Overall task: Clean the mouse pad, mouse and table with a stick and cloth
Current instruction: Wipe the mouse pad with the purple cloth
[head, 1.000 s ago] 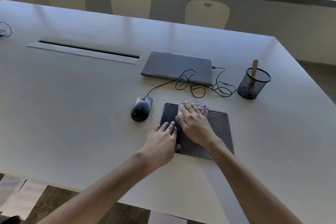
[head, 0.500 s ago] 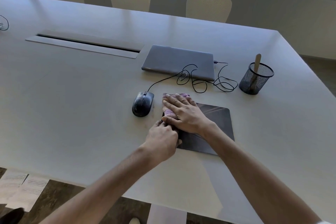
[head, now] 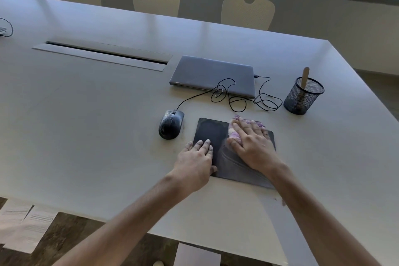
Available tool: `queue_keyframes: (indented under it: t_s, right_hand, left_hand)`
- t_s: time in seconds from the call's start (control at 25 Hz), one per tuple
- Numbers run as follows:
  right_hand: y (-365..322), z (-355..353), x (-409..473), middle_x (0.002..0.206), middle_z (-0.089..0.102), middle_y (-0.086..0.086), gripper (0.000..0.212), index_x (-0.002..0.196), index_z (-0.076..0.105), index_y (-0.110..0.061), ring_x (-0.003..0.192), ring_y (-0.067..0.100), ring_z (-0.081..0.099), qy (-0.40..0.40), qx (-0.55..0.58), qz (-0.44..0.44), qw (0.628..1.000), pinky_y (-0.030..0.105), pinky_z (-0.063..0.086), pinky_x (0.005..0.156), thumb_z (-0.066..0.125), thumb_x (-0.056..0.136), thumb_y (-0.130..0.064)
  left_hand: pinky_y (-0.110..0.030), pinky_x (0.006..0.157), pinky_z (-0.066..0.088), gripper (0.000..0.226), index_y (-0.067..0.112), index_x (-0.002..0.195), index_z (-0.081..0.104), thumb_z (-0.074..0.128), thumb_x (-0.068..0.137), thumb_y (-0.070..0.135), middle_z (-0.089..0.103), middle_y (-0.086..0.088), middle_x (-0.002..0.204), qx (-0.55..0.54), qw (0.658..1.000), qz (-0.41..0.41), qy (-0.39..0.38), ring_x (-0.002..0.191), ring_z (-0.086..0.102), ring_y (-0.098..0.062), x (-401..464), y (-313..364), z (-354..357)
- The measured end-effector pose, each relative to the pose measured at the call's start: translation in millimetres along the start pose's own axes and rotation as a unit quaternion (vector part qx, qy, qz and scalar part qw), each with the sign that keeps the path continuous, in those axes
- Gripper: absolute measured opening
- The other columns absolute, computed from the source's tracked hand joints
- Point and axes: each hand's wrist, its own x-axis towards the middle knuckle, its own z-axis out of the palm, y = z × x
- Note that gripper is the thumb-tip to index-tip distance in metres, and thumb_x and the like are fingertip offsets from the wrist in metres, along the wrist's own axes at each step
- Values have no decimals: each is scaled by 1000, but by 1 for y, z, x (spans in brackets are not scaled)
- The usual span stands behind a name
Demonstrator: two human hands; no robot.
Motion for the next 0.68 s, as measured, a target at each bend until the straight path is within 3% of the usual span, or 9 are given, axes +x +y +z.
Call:
queue_keyframes:
  t_s: [0.12,0.24,0.32,0.52,0.68]
  right_hand:
    - [-4,5,-9,165,5,-2,64,156,14,-27,151,29,2,1,37,70,997,50,0,121,20,100,-56]
    - [-30,6,5,165,4,2,61,156,17,-23,150,37,2,-5,76,84,994,54,-2,118,20,102,-51]
    - [-52,5,18,165,5,2,59,155,20,-22,150,36,1,-14,85,58,995,56,-3,119,21,103,-50]
    - [-98,5,40,164,15,-4,50,148,38,-27,151,29,5,-50,120,-71,989,50,-5,119,27,104,-46]
    - [-82,3,37,162,22,-8,49,145,43,-32,150,24,11,-29,43,-127,991,47,3,121,28,102,-50]
  left_hand:
    - [-38,118,1,63,12,153,9,26,102,44,0,-4,162,-7,1000,2,2,149,2,-19,0,-2,0]
    - [-39,119,1,62,11,153,10,27,102,43,1,-5,162,-3,1000,4,3,149,3,-20,1,0,-1]
    - [-40,118,1,61,12,153,13,29,102,42,4,-5,162,0,1000,8,11,148,5,-21,2,1,-2]
    - [-39,117,-5,53,18,142,45,42,97,45,31,-11,154,-9,999,-11,45,148,4,-24,0,3,-7]
    - [-41,117,-5,55,14,143,42,40,97,45,24,-17,156,19,1000,-8,21,148,-1,-28,1,4,-10]
